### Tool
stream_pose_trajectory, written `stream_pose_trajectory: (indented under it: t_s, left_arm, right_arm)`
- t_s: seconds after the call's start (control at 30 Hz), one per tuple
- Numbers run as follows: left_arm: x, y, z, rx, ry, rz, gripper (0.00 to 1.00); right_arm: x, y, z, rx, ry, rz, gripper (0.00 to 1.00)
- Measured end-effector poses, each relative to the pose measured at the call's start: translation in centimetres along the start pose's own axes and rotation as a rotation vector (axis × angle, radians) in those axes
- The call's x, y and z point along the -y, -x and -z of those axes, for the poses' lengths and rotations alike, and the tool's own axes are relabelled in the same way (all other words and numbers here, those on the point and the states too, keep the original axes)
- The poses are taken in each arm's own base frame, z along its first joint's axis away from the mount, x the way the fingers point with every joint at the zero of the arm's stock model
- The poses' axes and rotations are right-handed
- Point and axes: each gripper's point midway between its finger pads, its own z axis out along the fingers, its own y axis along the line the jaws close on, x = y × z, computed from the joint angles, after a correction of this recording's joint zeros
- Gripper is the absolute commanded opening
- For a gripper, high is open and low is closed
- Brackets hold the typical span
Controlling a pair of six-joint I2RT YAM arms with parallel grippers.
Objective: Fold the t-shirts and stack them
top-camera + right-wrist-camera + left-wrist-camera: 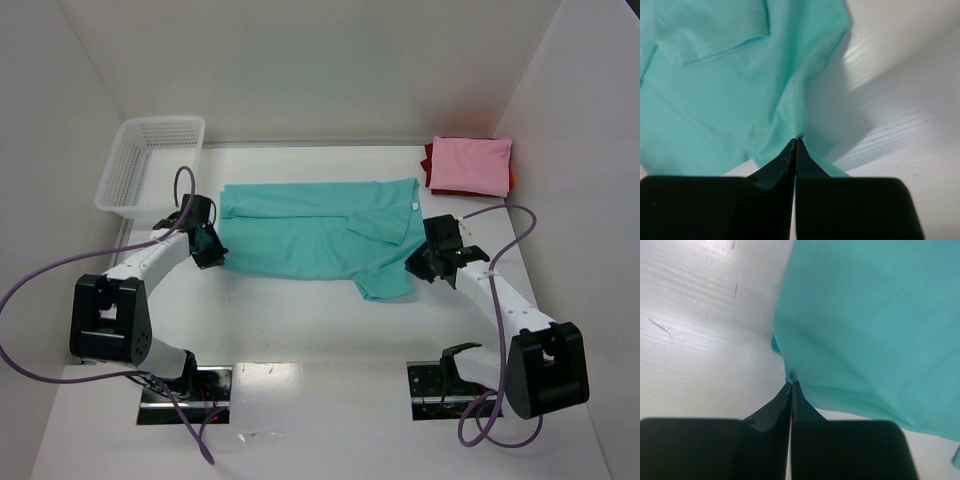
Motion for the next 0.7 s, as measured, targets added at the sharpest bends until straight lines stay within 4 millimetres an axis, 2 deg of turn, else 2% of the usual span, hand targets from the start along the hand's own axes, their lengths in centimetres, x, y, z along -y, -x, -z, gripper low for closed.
stream_pose_trajectory:
  t_s: [0.2,0.37,0.47,0.7]
  left_arm:
    - [1.9,3.0,1.5,0.073,-0.051,-0.03,0.0]
    - [3.1,5.0,1.6,0.108,-0.071,-0.051,0.0]
    - [3.6,5.9,1.1,0.111,-0.069,-0.055,0.0]
    - [5.2,8.9,-0.7,0.133,-0.073,-0.067,0.0]
  right_arm:
    - [-2.1,2.0,1.0,0.039,0.06,0.001,0.01]
    - [-3.2,5.1,1.4,0.09,0.084,-0.021,0.01]
    - [-4.1,6.8,1.1,0.113,0.096,-0.023,0.01]
    - [-6.5,8.5,-1.3,0.103,0.11,0.0,0.01]
